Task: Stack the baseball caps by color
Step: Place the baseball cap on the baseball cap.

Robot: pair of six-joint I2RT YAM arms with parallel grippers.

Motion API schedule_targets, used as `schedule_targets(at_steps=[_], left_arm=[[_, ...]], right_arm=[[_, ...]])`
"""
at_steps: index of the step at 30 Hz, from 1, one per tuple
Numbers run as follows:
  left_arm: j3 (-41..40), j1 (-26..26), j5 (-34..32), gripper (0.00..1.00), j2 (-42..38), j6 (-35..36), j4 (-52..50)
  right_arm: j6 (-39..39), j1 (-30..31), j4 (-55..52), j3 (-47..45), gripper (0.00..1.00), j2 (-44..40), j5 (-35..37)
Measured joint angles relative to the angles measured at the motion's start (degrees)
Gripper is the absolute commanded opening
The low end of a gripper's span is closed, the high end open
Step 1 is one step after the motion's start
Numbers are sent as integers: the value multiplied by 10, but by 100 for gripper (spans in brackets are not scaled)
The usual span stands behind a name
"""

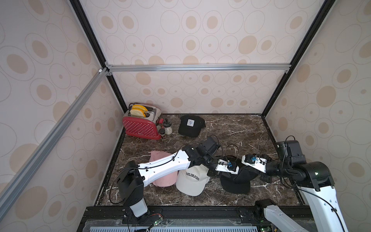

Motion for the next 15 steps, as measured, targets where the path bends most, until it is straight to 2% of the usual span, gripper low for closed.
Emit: schedule_targets(at_steps=[7, 15], left_arm=[[-5, -4, -27, 4, 16, -25, 15], [16, -5, -18, 8, 15, -25, -20]], right_arm=[[8, 0, -13, -28, 0, 5, 34], [31, 0, -34, -17, 0, -38, 6]])
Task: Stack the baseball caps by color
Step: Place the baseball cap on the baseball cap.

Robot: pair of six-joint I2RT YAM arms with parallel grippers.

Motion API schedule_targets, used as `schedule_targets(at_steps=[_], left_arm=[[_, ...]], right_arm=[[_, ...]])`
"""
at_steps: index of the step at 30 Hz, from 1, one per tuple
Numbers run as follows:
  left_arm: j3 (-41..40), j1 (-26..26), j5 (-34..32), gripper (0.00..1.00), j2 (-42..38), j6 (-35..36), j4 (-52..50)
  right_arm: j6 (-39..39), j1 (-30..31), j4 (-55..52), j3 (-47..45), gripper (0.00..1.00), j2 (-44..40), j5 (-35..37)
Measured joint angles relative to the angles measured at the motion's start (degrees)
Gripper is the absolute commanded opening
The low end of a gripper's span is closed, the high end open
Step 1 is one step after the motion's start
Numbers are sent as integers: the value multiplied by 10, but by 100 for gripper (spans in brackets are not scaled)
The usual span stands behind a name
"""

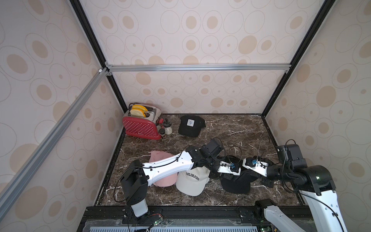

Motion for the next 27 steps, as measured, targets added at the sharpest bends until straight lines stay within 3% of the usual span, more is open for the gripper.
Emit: schedule_targets(at_steps=[8, 13, 17, 21, 25, 26, 27], left_arm=[[1, 0, 28, 15, -3, 7, -29], [2, 0, 29, 10, -4, 12, -40], [21, 6, 21, 7, 10, 10, -37], [51, 22, 22, 8, 40, -6, -31], [59, 40, 25, 24, 52, -4, -38], [59, 42, 29, 33, 50, -1, -41], [59, 42, 32, 48, 49, 2, -42]], right_arm=[[40, 1, -40, -14, 0, -20, -9], [52, 4, -26, -64, 0, -24, 8], [50, 8, 19, -120, 0, 9, 52], [45, 8, 60, -102, 0, 66, 61], [42, 7, 63, -60, 0, 112, 35], [40, 6, 64, -53, 0, 111, 23], [38, 6, 64, -49, 0, 104, 12]])
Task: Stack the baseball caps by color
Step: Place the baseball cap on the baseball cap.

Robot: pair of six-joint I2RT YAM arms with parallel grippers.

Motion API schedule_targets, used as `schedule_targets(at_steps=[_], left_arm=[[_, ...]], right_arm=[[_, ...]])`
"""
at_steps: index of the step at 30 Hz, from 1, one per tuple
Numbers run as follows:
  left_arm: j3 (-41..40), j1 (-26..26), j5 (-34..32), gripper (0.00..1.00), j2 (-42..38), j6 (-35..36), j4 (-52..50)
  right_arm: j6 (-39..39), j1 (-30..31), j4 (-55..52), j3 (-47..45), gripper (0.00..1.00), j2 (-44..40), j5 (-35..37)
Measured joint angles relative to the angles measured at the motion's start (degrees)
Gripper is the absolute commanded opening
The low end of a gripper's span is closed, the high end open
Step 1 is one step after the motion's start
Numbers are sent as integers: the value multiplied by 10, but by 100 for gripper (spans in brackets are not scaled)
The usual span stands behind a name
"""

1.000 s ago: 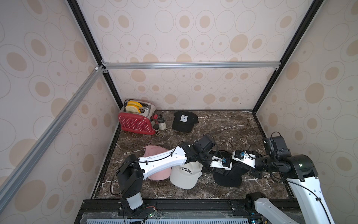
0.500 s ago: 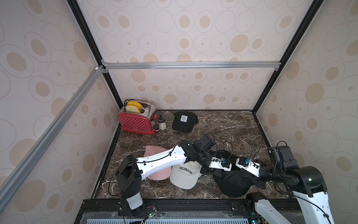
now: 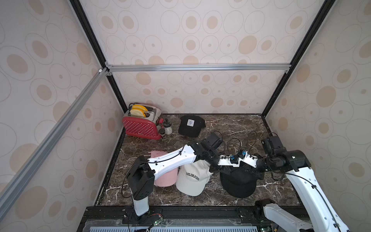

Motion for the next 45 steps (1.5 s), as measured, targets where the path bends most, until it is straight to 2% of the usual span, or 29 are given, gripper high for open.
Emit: schedule_targets(at_steps=[3, 6, 7, 12, 17, 22, 26, 34, 45], left_arm=[[0, -5, 10, 78, -9, 5, -4], [0, -7, 14, 97, -26, 9, -8], [-1, -7, 12, 99, -32, 8, -8], [-40, -1, -26, 99, -86, -19, 37], [-114, 1, -113, 99, -155, -52, 137], [-126, 2, -179, 99, -156, -73, 190], [-126, 3, -191, 99, -154, -84, 202], [-126, 3, -195, 99, -154, -90, 204], [-126, 3, -205, 99, -154, -90, 206]], right_arm=[[-1, -1, -4, 8, 0, -32, -15], [-3, -1, -10, 19, 0, -47, -19], [-5, -1, -12, 21, 0, -47, -20], [-26, 1, -19, 22, 0, -21, -19], [-44, 2, -18, 22, 0, 8, -46], [-55, 2, -26, 22, 0, 6, -74], [-58, 2, -34, 22, 0, -6, -91], [-60, 2, -59, 44, 0, -84, -103], [-75, 2, -25, -6, 0, -22, -70]])
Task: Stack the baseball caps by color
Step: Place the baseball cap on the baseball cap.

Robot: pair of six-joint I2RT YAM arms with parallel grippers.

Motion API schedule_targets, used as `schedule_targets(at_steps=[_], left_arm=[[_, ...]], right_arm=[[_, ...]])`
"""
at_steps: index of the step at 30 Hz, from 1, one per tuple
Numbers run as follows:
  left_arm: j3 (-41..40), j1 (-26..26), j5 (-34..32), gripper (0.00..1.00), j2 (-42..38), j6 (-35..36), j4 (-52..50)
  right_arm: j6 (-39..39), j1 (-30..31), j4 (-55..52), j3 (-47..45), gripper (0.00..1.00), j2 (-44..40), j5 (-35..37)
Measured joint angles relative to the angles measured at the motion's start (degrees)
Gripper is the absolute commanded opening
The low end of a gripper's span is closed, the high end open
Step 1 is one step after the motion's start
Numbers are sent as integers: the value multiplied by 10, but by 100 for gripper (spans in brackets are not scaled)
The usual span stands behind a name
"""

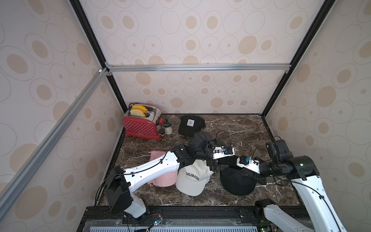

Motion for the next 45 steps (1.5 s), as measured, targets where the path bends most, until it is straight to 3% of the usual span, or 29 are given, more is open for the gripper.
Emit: schedule_targets(at_steps=[10, 17, 18, 21, 24, 27, 29, 33, 34, 39, 43, 44, 45], left_arm=[[0, 0, -1, 99, 1, 0, 5], [-1, 0, -5, 99, 1, 1, 4], [-1, 0, -5, 99, 1, 1, 4], [-1, 0, -7, 99, 3, 1, 4], [-1, 0, -10, 99, 8, 3, 3], [-1, 0, -13, 99, 11, 5, 2], [-1, 0, -14, 99, 14, 5, 2], [-1, 0, -14, 99, 29, 5, 0], [-1, 0, -15, 99, 33, 5, -2], [-1, 3, -16, 99, 49, 5, -9], [0, 17, -12, 99, 52, -4, -8], [0, 21, -13, 99, 54, -9, -9], [2, 23, -15, 99, 56, -16, -8]], right_arm=[[-17, -12, 76, -11, 0, 74, 15], [-32, -77, 127, -29, 0, 88, -17], [-35, -80, 128, -30, 1, 95, -19], [-42, -87, 127, -26, 17, 127, -26], [-50, -99, 144, -21, 14, 165, -24], [-56, -116, 173, -20, 0, 191, -21], [-59, -126, 186, -10, 0, 211, -24], [-66, -134, 212, 28, 45, 269, -31], [-65, -135, 222, 38, 51, 290, -30], [-40, -137, 295, 50, 62, 367, 27], [16, -144, 354, 50, 70, 376, 86], [45, -146, 370, 50, 97, 371, 100], [77, -147, 387, 50, 100, 363, 113]])
